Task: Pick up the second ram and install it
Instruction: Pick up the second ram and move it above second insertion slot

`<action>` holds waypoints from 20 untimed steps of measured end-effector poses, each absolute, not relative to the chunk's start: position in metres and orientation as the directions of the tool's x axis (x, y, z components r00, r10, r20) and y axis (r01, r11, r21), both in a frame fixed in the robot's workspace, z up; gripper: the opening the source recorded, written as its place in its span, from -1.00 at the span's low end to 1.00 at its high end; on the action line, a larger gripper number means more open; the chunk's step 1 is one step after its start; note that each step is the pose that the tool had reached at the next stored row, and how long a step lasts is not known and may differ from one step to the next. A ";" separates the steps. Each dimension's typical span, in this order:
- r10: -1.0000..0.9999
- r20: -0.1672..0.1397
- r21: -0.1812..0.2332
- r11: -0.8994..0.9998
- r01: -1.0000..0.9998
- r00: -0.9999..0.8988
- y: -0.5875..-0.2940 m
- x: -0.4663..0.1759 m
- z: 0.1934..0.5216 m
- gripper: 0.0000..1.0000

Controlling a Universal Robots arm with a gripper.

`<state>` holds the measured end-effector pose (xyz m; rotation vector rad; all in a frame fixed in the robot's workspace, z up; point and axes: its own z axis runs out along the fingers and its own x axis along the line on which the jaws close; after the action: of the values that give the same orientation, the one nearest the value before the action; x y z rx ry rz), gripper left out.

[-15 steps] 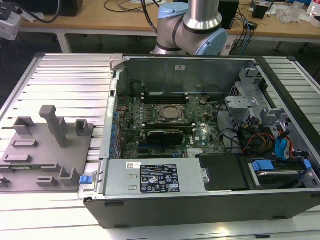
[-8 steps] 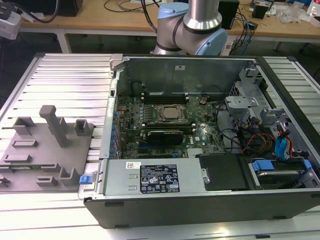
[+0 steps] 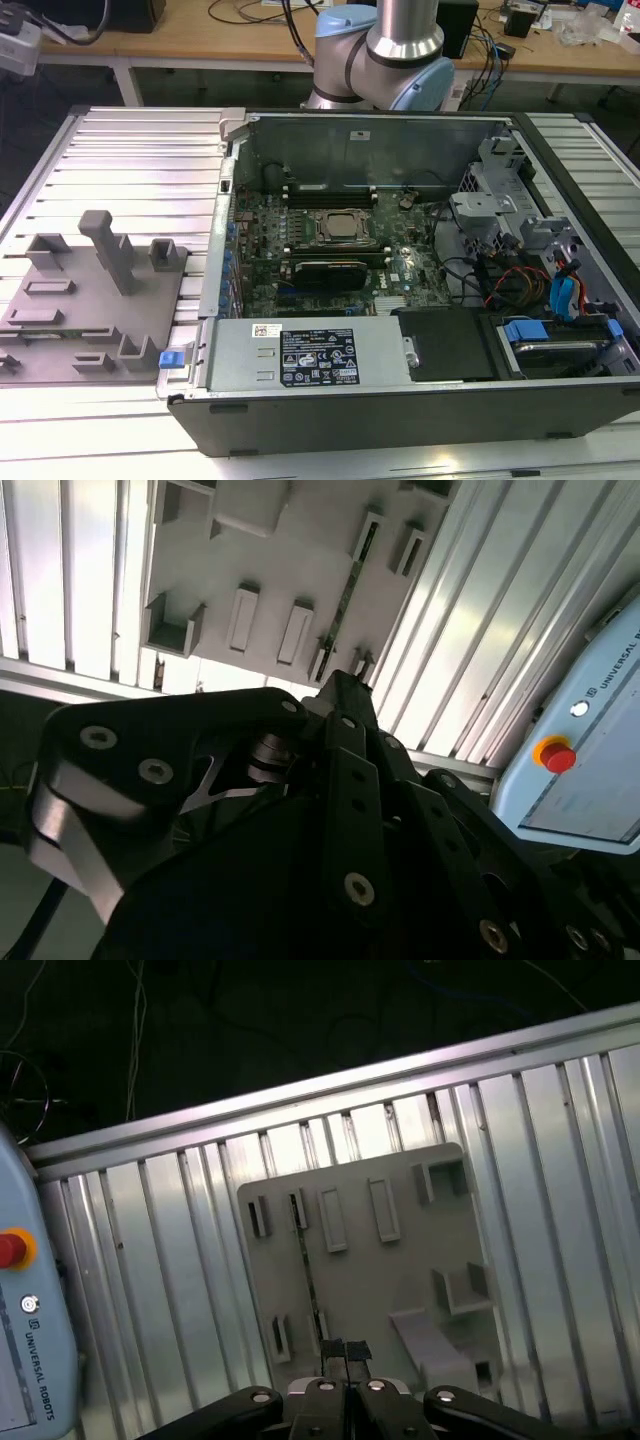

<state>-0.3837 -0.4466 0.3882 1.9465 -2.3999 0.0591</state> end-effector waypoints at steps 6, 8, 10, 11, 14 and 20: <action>-0.984 0.030 0.008 0.179 -0.984 -0.178 -0.447 -0.384 0.388 -0.79; -0.985 0.016 0.011 0.170 -0.985 -0.170 -0.447 -0.384 0.388 -0.79; -0.986 0.016 0.011 0.164 -0.986 -0.164 -0.447 -0.384 0.388 -0.79; -0.986 0.016 0.011 0.164 -0.986 -0.164 -0.447 -0.384 0.388 -0.79; -0.987 0.016 0.011 0.163 -0.987 -0.163 -0.447 -0.384 0.388 -0.53; -0.987 0.016 0.011 0.162 -0.987 -0.162 -0.447 -0.384 0.386 -0.40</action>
<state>-0.3837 -0.4468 0.3855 2.0207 -2.3802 0.0033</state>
